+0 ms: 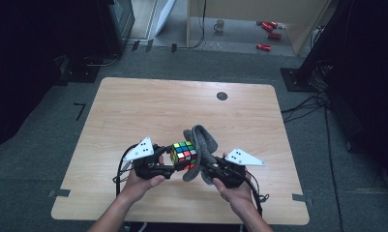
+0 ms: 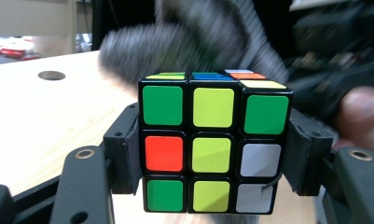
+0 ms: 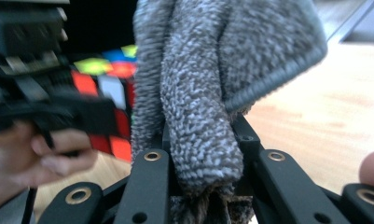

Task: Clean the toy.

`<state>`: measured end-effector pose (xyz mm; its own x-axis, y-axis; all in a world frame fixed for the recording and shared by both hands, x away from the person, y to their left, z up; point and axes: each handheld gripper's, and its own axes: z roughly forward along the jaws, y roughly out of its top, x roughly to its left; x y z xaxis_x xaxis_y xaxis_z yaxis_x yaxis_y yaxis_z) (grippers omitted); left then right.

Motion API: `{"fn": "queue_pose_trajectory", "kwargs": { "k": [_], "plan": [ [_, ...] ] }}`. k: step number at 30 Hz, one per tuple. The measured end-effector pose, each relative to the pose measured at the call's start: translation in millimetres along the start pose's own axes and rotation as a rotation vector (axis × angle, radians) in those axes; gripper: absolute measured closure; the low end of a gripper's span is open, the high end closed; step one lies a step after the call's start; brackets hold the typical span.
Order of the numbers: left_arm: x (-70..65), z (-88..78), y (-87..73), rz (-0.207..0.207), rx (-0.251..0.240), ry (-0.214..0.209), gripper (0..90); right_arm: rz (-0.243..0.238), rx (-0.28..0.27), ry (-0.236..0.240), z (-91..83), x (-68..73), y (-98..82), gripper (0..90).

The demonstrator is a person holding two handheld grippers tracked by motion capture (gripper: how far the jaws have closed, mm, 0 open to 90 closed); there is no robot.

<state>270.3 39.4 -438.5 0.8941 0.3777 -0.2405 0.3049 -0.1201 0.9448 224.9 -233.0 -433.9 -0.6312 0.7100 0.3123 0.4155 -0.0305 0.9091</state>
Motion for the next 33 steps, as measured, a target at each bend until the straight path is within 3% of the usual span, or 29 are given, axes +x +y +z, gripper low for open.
{"fn": "queue_pose_trajectory", "kwargs": {
  "k": [3,5,6,10,13,14,16,20,22,25,27,30,32,33],
  "plan": [
    [-2.3,-1.7,3.3,0.001,-0.021,0.008,35.3,0.006,-0.013,0.010,0.1,-1.6,-3.6,73.8],
    [-2.0,-5.1,6.6,-0.017,-0.052,0.007,35.3,0.022,0.047,0.004,13.9,0.3,-20.2,73.8],
    [-1.5,-6.6,7.9,-0.024,-0.059,0.012,35.3,0.022,0.047,0.004,13.9,0.3,-20.2,73.8],
    [0.3,-7.8,9.1,-0.047,-0.079,0.042,35.2,0.054,0.102,0.074,30.4,13.1,-34.8,73.7],
    [1.1,-6.8,8.8,-0.074,-0.084,0.052,35.3,0.064,0.102,0.105,31.8,16.7,-34.9,73.7],
    [0.9,-5.8,8.3,-0.077,-0.085,0.052,35.3,0.070,0.103,0.135,32.3,19.6,-34.3,73.7],
    [-1.0,-3.1,6.6,-0.072,-0.075,0.055,35.3,0.064,0.107,0.148,33.3,22.1,-34.4,73.6],
    [-5.4,0.1,6.3,-0.041,-0.067,0.067,35.3,0.071,0.096,0.141,33.3,20.7,-35.0,73.6],
    [-5.1,-1.9,7.6,-0.047,-0.083,0.064,35.3,0.079,0.088,0.135,32.1,18.8,-34.1,73.6],
    [-4.3,-4.6,8.9,-0.051,-0.097,0.059,35.3,0.142,0.018,0.051,23.2,3.0,-29.7,73.8],
    [-5.9,-2.6,8.2,-0.045,-0.088,0.064,35.3,0.146,0.013,0.038,22.3,1.0,-29.7,73.8],
    [-8.0,1.1,6.9,-0.046,-0.088,0.059,35.3,0.126,0.040,0.052,26.3,10.3,-32.7,73.6],
    [-10.2,3.3,6.2,-0.038,-0.078,0.056,35.3,0.083,0.067,0.108,32.3,25.8,-35.7,73.5],
    [-11.3,4.0,5.7,-0.029,-0.073,0.059,35.3,0.083,0.067,0.108,32.3,25.8,-35.7,73.5]
  ]
}}
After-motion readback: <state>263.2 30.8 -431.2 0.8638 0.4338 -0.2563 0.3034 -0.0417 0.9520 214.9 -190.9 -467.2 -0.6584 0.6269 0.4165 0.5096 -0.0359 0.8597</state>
